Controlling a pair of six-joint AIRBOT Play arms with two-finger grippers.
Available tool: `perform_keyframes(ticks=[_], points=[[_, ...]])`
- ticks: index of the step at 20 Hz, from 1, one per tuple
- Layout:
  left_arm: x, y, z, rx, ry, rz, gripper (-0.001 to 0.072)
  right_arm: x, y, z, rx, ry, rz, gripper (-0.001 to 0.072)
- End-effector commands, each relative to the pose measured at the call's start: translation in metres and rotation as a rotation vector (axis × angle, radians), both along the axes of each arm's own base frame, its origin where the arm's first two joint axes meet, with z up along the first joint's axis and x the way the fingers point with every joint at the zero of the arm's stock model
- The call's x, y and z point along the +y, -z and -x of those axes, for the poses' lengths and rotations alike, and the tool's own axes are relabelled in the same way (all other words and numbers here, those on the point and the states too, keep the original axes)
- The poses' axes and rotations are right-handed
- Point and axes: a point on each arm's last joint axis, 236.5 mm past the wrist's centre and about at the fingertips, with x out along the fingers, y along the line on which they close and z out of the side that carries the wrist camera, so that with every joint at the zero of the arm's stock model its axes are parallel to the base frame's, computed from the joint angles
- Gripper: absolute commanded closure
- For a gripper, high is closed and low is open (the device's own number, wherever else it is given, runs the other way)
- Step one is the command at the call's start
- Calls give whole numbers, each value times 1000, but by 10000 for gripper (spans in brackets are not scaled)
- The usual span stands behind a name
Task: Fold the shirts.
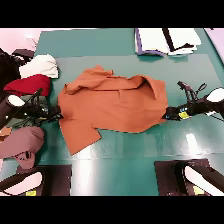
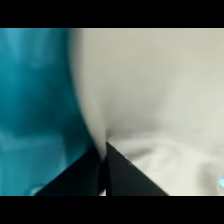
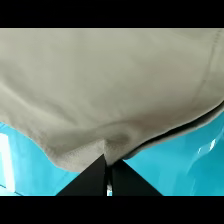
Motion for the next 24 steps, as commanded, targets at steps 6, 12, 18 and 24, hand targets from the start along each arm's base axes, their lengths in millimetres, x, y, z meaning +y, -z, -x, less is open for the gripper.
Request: perform_keyframes(ticks=[6, 12, 18, 24], points=[[-7, -277, -48, -680, 106, -76, 684, -7, -170, -71, -410, -56, 61, 697], [-20, -588, 93, -1519, 46, -215, 684, -8, -432, -36, -1140, -3, 192, 697], [-29, -681, 200, -1834, -4, -236, 686, -48, -523, 38, -1348, 183, 388, 698], [-9, -569, 71, -1343, 14, -212, 685, -55, -458, -12, -1092, 129, 387, 698]])
